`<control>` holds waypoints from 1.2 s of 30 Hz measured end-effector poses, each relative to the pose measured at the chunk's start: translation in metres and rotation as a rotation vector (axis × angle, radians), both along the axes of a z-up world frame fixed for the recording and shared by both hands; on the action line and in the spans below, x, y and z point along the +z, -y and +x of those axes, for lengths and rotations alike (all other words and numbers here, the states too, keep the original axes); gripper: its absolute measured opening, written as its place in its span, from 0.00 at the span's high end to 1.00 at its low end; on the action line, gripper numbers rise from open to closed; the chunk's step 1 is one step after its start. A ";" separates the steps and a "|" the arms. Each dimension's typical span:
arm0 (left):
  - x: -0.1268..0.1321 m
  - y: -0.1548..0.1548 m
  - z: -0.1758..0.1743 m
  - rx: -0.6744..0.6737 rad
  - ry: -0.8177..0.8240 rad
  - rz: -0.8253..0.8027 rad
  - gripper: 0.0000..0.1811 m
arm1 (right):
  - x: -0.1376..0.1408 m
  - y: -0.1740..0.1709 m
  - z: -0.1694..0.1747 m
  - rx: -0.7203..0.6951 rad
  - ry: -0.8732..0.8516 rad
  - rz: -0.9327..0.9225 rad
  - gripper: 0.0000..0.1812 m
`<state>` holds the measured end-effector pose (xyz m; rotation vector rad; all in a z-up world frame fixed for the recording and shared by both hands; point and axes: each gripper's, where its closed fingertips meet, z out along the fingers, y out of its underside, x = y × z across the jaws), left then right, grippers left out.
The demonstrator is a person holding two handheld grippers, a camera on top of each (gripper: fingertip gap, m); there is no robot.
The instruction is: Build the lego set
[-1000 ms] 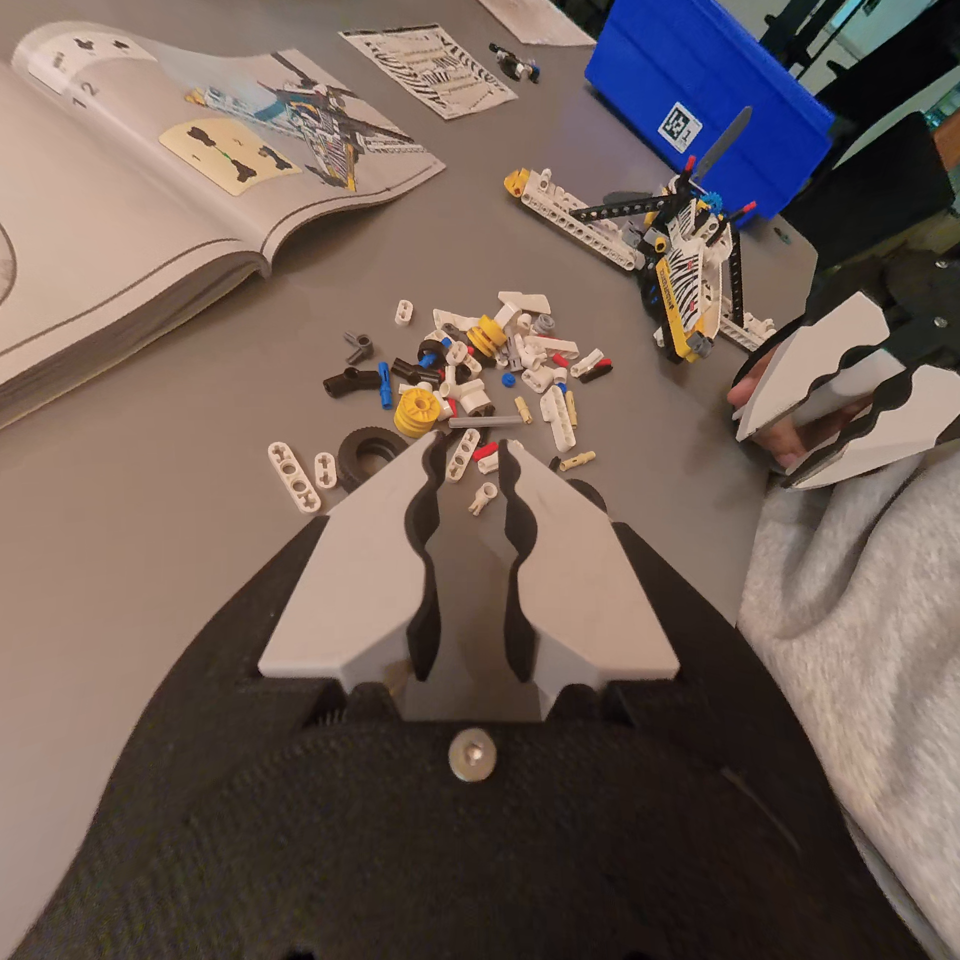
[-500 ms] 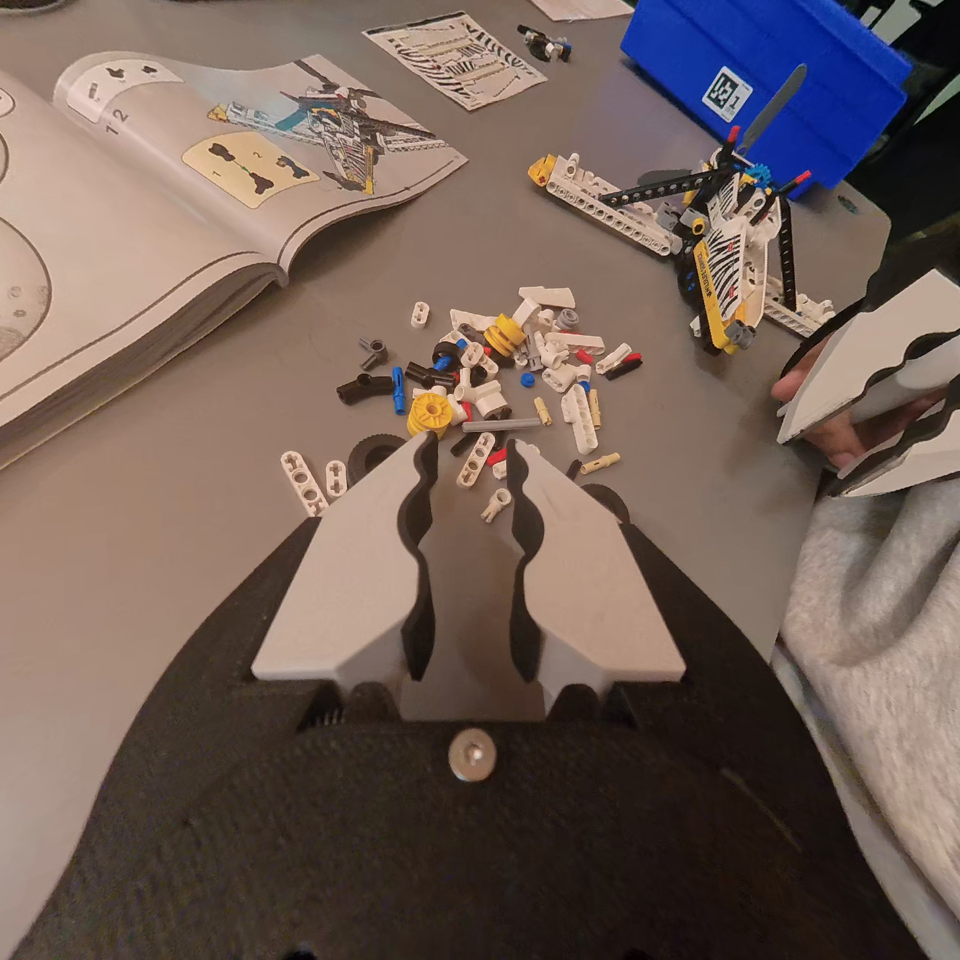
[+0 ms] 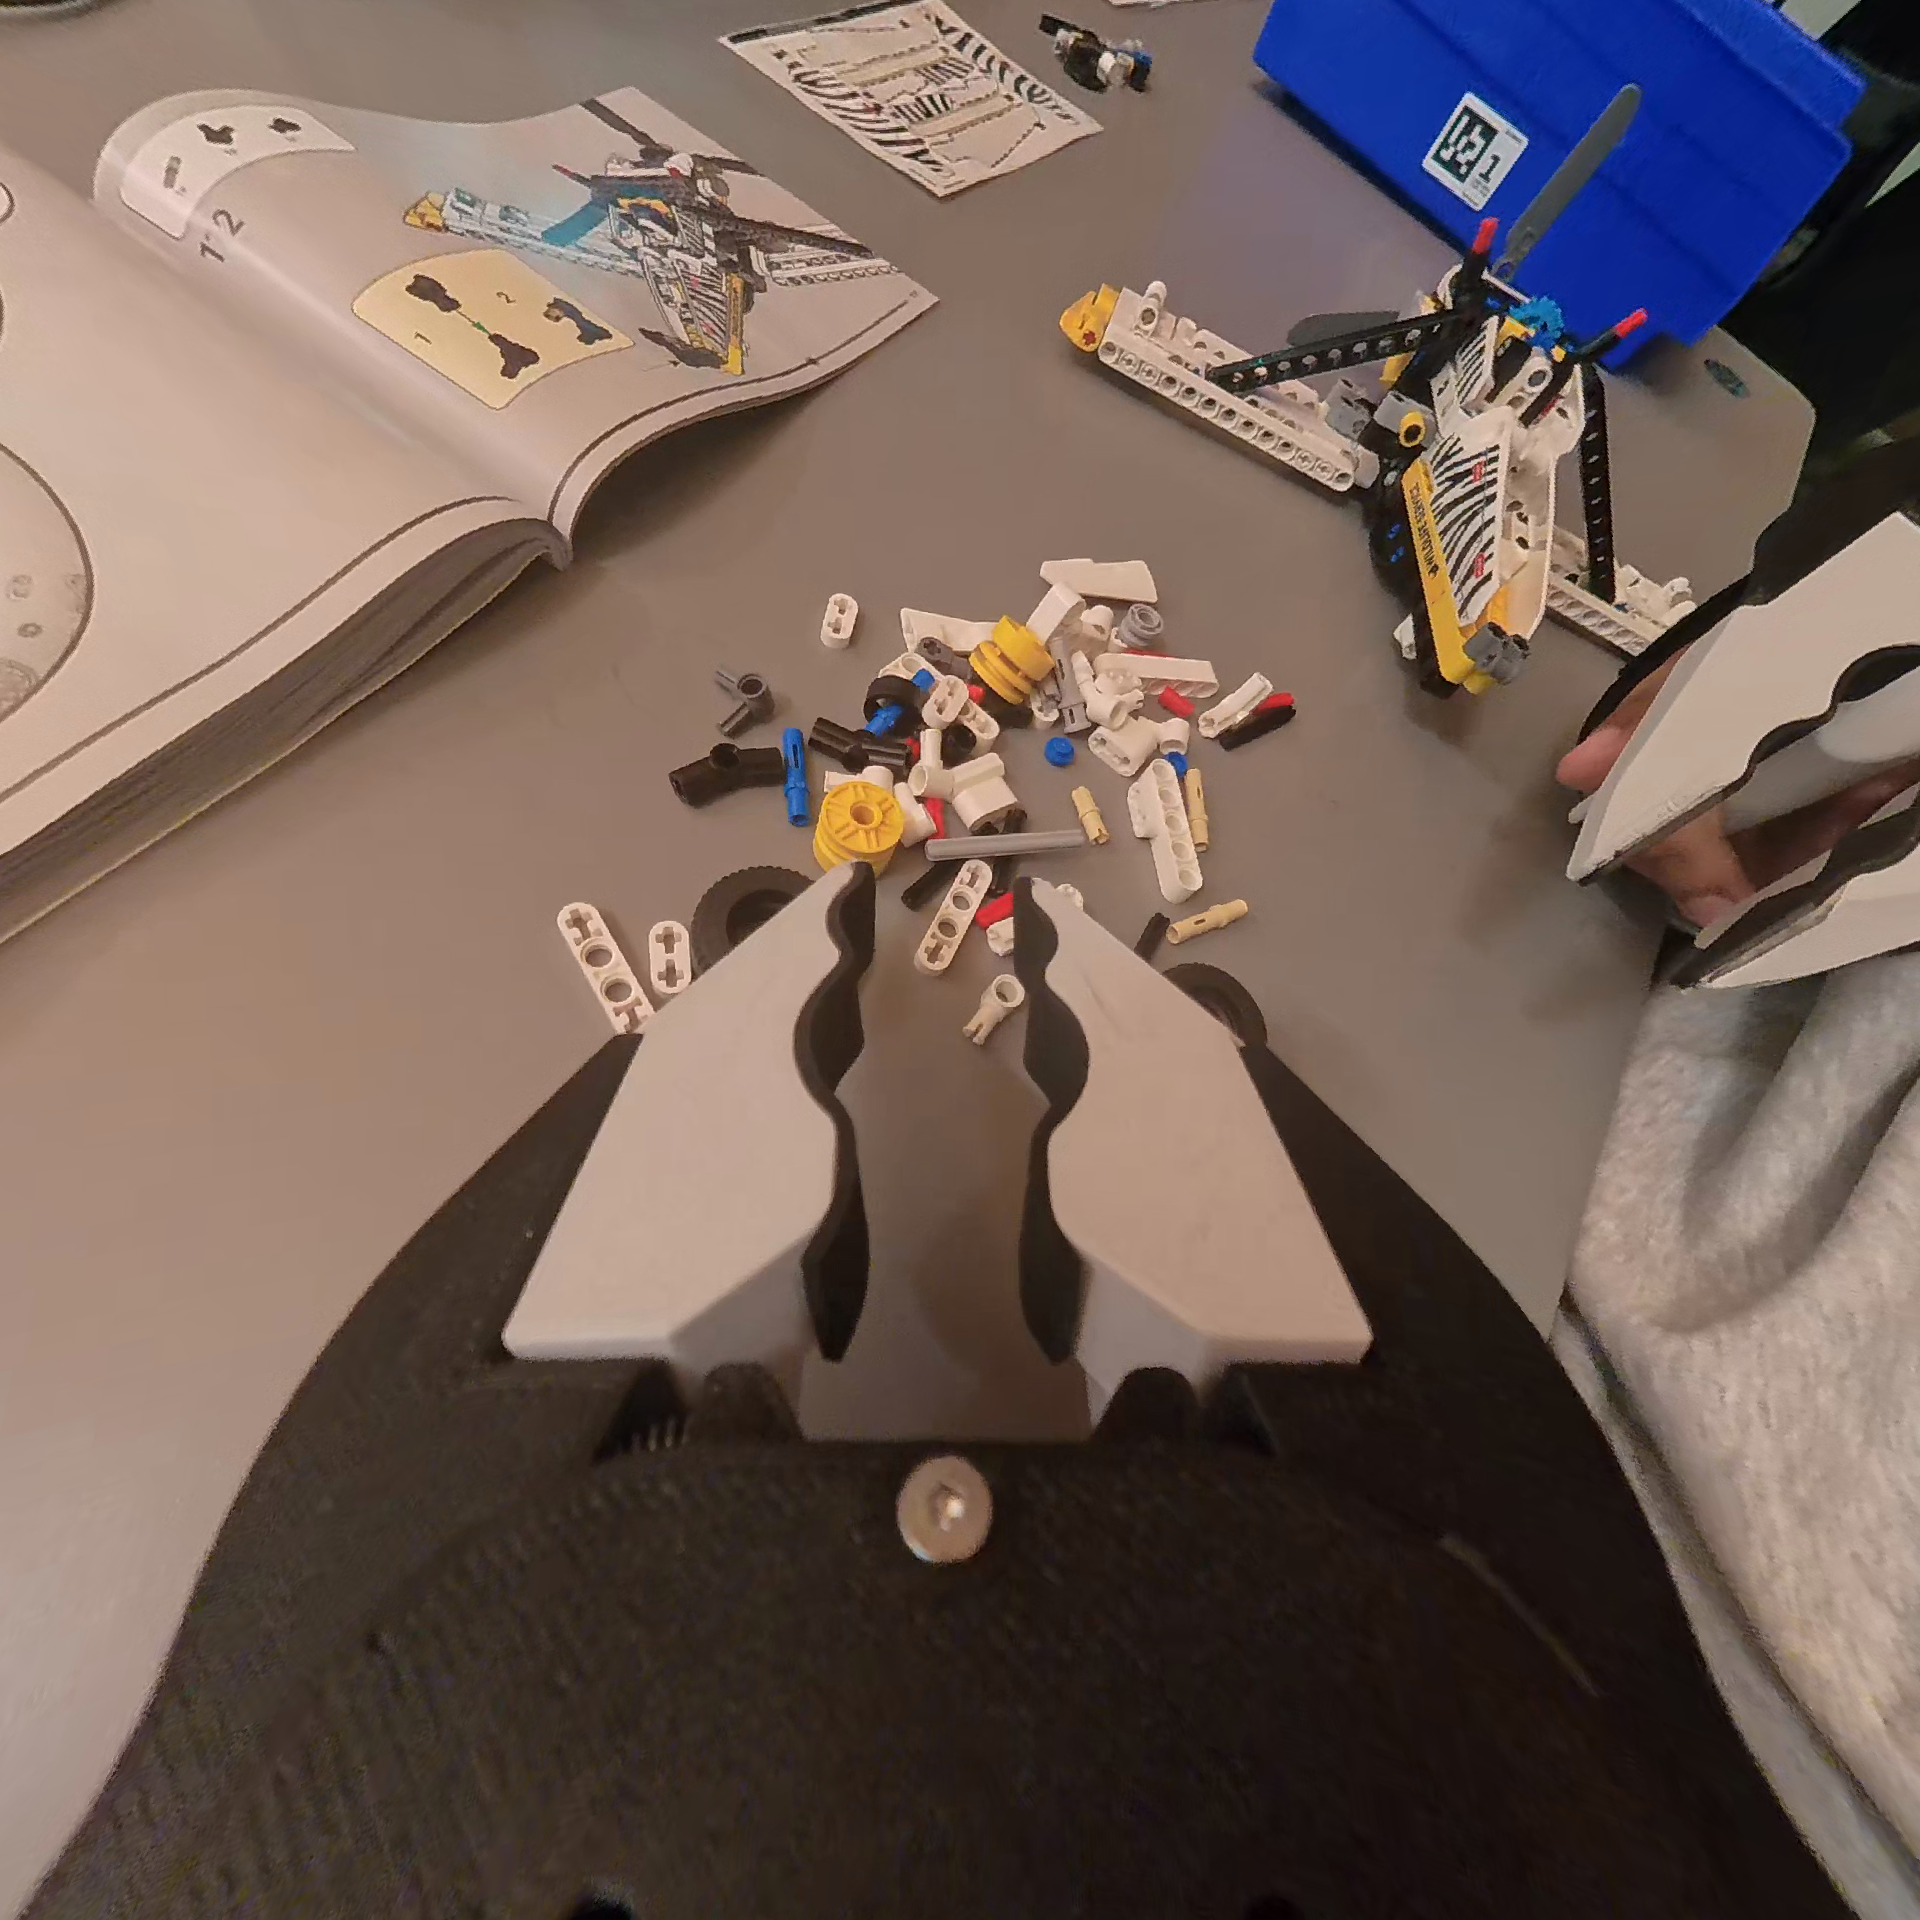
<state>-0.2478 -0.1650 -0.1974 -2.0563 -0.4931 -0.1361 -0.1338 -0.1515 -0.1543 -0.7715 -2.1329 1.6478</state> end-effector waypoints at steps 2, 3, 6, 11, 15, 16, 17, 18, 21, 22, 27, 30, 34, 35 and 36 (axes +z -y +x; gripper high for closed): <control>0.000 0.000 0.000 -0.001 0.000 -0.001 0.87 | -0.001 0.000 -0.001 -0.001 0.010 -0.003 0.89; 0.000 0.000 0.000 0.000 -0.001 0.000 0.87 | -0.001 0.000 -0.002 -0.001 0.014 -0.005 0.89; 0.000 -0.001 0.000 0.000 0.001 -0.001 0.87 | 0.000 0.000 -0.004 0.000 0.024 -0.018 0.89; 0.000 0.000 -0.001 0.003 0.009 0.006 0.86 | 0.000 0.001 -0.008 0.006 0.039 -0.035 0.89; 0.001 0.000 -0.001 0.004 0.013 0.013 0.86 | 0.001 0.008 -0.010 0.029 0.023 -0.028 0.90; 0.001 0.000 -0.001 0.003 0.014 0.013 0.86 | 0.001 0.010 -0.010 0.036 0.025 -0.031 0.90; 0.001 0.000 -0.001 0.003 0.014 0.013 0.86 | 0.001 0.011 -0.011 0.043 0.029 -0.034 0.90; 0.001 0.000 -0.001 0.003 0.014 0.013 0.86 | 0.001 0.013 -0.013 0.049 0.035 -0.040 0.90; 0.001 -0.001 -0.001 0.001 0.016 0.011 0.86 | 0.002 0.017 -0.016 0.065 0.052 -0.061 0.89; 0.001 -0.001 -0.001 0.001 0.018 0.012 0.86 | 0.002 0.018 -0.017 0.070 0.057 -0.068 0.89; 0.003 0.000 -0.002 0.008 0.023 0.027 0.86 | 0.015 0.025 -0.024 0.116 0.089 -0.188 0.90; 0.005 0.001 -0.004 0.017 0.028 0.044 0.85 | 0.033 0.024 -0.035 0.132 0.139 -0.343 0.86; 0.007 0.002 -0.006 0.025 0.049 0.066 0.84 | 0.041 0.021 -0.056 0.099 0.138 -0.408 0.86; 0.007 0.002 -0.006 0.025 0.058 0.070 0.84 | 0.042 0.023 -0.057 0.108 0.136 -0.416 0.86; 0.007 0.002 -0.006 0.024 0.066 0.074 0.83 | 0.043 0.027 -0.054 0.138 0.127 -0.424 0.86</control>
